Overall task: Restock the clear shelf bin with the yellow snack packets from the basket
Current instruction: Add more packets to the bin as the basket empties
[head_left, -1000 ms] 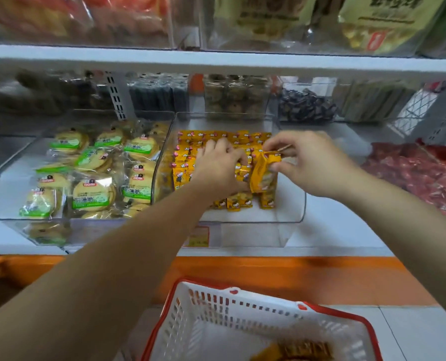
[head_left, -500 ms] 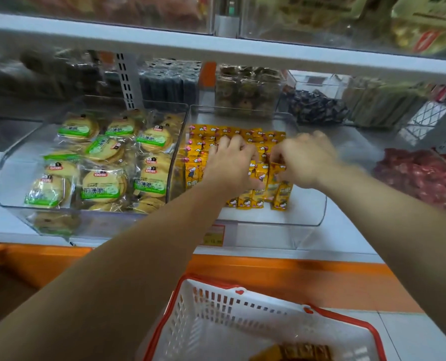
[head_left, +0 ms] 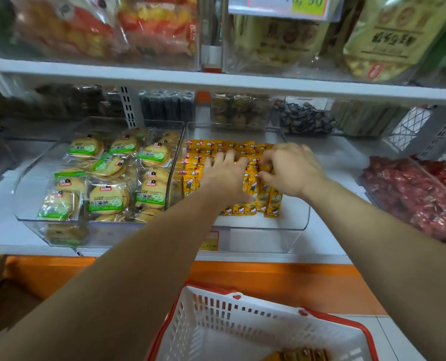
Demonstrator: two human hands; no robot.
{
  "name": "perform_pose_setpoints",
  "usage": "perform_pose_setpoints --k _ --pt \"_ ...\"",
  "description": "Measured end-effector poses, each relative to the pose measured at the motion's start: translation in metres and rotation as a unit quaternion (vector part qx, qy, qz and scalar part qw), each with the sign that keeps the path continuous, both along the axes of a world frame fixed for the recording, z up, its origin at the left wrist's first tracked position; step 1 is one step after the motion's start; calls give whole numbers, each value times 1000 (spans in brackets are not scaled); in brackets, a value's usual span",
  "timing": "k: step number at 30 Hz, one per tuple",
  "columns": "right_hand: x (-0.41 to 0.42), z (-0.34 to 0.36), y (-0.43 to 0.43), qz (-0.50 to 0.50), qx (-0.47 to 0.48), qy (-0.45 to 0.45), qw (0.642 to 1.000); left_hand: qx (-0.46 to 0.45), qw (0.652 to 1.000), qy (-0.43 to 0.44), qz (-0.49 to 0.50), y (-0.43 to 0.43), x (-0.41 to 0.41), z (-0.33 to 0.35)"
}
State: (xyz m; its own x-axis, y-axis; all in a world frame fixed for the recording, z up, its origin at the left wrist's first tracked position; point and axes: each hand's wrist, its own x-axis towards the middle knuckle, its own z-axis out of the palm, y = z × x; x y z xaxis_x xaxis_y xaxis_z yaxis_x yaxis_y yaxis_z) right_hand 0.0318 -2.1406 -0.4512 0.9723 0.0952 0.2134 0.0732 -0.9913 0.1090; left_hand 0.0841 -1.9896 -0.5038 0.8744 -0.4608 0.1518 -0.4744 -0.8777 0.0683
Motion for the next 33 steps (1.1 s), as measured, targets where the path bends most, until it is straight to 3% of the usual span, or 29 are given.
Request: perform_pose_setpoints --k 2,6,11,15,20,25,29,33 --pt "-22 9 1 -6 62 -17 998 -52 998 22 -5 1 -20 24" --pt "-89 16 -1 25 177 -45 983 -148 978 89 -119 26 -89 59" --pt "-173 -23 -21 56 261 53 962 39 964 183 -189 50 -166 30" --pt "-211 -100 -37 31 218 200 955 137 940 249 -191 42 -193 -39" --pt "-245 -204 -53 16 199 337 920 172 914 335 -153 30 -217 -149" --pt "-252 -285 -30 -1 192 420 887 107 866 481 -87 30 -245 -254" --pt "-257 -338 -10 -3 103 461 881 11 830 557 -16 34 -266 -316" --pt "-265 -371 -5 -8 30 519 854 -78 762 641 61 39 -283 -352"
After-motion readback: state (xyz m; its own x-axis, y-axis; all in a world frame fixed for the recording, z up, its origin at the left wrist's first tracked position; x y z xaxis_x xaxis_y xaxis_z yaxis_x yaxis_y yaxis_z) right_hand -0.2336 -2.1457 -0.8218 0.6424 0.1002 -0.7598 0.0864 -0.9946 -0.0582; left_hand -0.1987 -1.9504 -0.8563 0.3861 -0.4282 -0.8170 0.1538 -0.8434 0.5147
